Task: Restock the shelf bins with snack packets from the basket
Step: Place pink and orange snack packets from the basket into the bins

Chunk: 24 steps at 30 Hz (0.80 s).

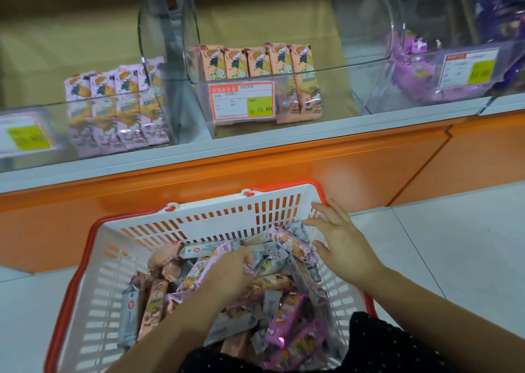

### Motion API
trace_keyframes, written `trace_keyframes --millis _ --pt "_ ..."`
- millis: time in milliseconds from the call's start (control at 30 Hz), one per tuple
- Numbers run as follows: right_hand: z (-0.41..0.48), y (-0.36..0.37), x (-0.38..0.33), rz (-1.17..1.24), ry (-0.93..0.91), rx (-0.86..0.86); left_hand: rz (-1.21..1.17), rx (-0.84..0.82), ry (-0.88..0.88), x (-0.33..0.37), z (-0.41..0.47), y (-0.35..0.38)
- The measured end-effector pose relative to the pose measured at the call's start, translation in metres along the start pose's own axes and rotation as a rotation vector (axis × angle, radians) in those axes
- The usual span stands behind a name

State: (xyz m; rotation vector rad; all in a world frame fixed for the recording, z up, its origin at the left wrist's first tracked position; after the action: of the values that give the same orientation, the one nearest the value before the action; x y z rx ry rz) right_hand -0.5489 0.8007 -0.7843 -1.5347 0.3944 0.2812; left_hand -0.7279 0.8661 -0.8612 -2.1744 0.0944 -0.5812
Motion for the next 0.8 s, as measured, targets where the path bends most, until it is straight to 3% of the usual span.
trace_keyframes --millis 100,267,367,533,600,700,800 --pt "0.001 -0.005 0.000 0.020 0.012 -0.014 -0.015 0.071 0.015 -0.001 -0.014 -0.022" --pt "0.017 -0.040 -0.009 0.081 0.123 -0.166 -0.250 0.229 0.118 0.006 -0.055 -0.088" --pt "0.027 -0.066 -0.051 0.277 0.078 -0.233 -0.434 0.296 0.170 0.011 -0.086 -0.132" --pt "0.027 -0.100 -0.136 0.330 -0.059 -0.272 -0.641 0.384 0.258 0.021 -0.145 -0.184" --pt "0.025 -0.102 -0.157 0.377 -0.035 -0.278 -0.748 0.409 0.279 0.020 -0.167 -0.195" --pt "0.023 -0.099 -0.169 0.556 0.102 -0.221 -0.899 0.430 0.289 0.017 -0.193 -0.205" --pt "0.015 -0.087 -0.184 1.015 0.252 -0.209 -1.010 0.455 0.303 0.013 -0.214 -0.215"
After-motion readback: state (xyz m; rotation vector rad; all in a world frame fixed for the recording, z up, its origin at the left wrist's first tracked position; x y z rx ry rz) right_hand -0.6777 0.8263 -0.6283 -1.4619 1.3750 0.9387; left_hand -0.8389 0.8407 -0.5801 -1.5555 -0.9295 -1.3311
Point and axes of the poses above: each hand's wrist, its own z-axis towards the middle knuckle, its own y-axis out of the palm, x = y × z, the point moved 9 cm from there along z, towards the middle knuckle, and after that the axes turned 6 degrees about -y, right-handed, at the moved point
